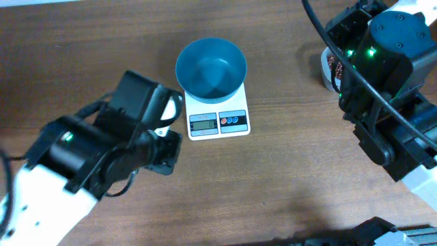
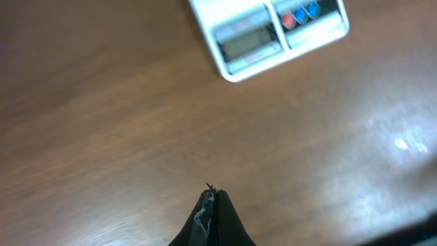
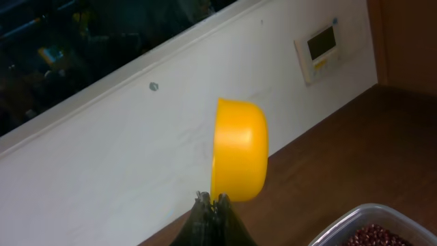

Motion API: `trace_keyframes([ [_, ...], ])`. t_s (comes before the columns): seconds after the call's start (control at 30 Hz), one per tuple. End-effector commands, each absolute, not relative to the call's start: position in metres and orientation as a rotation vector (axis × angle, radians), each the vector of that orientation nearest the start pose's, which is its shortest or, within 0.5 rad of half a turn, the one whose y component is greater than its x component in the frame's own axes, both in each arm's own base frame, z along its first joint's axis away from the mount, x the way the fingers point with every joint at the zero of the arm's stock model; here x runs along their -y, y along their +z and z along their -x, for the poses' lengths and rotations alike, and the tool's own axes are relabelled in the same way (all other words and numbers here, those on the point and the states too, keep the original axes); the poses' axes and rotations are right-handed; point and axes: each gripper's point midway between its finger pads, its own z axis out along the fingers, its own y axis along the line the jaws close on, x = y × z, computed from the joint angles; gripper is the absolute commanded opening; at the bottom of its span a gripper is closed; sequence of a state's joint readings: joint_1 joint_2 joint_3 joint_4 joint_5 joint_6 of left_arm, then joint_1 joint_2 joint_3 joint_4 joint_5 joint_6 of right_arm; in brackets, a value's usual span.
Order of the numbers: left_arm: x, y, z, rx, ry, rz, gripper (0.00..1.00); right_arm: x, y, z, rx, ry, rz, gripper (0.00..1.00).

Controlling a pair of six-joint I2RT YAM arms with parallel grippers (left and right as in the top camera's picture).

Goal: Scoop item into bowl and weigh 50g on scale

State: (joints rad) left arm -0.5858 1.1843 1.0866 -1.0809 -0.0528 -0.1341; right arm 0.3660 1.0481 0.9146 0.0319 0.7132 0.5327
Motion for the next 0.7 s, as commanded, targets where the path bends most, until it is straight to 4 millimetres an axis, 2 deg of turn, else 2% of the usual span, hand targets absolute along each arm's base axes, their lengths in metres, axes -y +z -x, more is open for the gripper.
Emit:
trace_keyframes([
  [0.0,0.165,0.173,-0.224,-2.682,-0.286,-0.757,0.0,-0.014,0.365,-0.358,-1.474,0.116,-0.668,0.04],
  [0.2,0.173,0.203,-0.235,-2.577,-0.288,-0.844,0.0,-0.015,0.363,-0.358,-1.483,0.113,-0.665,0.04],
  [0.33,0.173,0.207,-0.237,-2.568,-0.29,-0.841,0.01,-0.018,0.359,-0.356,-1.512,0.12,-0.645,0.04],
  [0.37,0.173,0.207,-0.237,-2.567,-0.288,-0.84,0.03,-0.018,0.358,-0.356,-1.516,0.117,-0.644,0.04],
  [0.4,0.172,0.206,-0.238,-2.567,-0.281,-0.838,0.11,-0.017,0.359,-0.356,-1.515,0.117,-0.645,0.04],
  [0.5,0.172,0.206,-0.238,-2.567,-0.281,-0.838,0.46,-0.017,0.359,-0.356,-1.515,0.118,-0.645,0.04],
  [0.6,0.172,0.206,-0.238,-2.568,-0.281,-0.838,0.59,-0.017,0.358,-0.356,-1.515,0.117,-0.645,0.04],
  [0.67,0.172,0.206,-0.238,-2.567,-0.281,-0.838,0.63,-0.017,0.358,-0.356,-1.516,0.117,-0.645,0.04],
])
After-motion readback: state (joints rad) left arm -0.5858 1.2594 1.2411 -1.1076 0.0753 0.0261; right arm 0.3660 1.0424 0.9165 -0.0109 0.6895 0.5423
